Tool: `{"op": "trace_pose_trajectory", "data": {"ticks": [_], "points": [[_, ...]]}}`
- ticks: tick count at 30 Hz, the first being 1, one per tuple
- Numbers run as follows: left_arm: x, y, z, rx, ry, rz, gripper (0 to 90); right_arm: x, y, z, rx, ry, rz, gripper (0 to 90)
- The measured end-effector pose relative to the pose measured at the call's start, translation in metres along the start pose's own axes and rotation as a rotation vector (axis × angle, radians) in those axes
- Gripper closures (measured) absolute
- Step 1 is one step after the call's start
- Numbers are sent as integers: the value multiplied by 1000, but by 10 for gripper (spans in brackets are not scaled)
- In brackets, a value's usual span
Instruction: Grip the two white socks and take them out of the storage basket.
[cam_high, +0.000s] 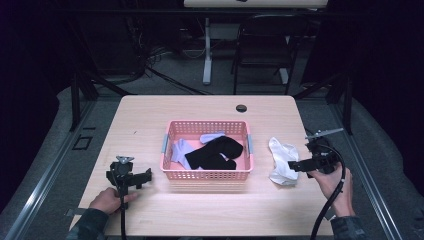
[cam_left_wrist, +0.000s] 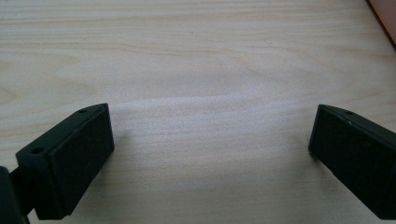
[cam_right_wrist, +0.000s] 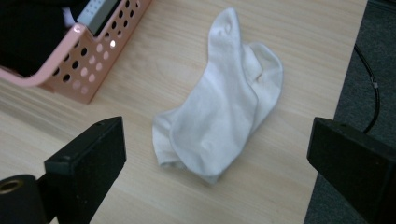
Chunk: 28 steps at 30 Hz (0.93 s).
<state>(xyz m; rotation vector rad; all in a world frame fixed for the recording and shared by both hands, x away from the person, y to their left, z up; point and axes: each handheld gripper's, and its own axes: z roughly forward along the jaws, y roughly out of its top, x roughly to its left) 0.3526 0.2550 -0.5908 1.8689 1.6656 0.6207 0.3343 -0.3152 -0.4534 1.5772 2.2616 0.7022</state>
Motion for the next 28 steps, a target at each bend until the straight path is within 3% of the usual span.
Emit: {"op": "trace_pose_trajectory", "data": {"ticks": [5,14,28], "points": [[0,0,0,0,0,0,0,-2,-21,1,4,-4,10,30],[0,0,0,0,0,2,0,-8,-48,16,58,1,29,4],[0,0,0,-1,1,0,0,-22,-62,21,61,-15,52,0]]}}
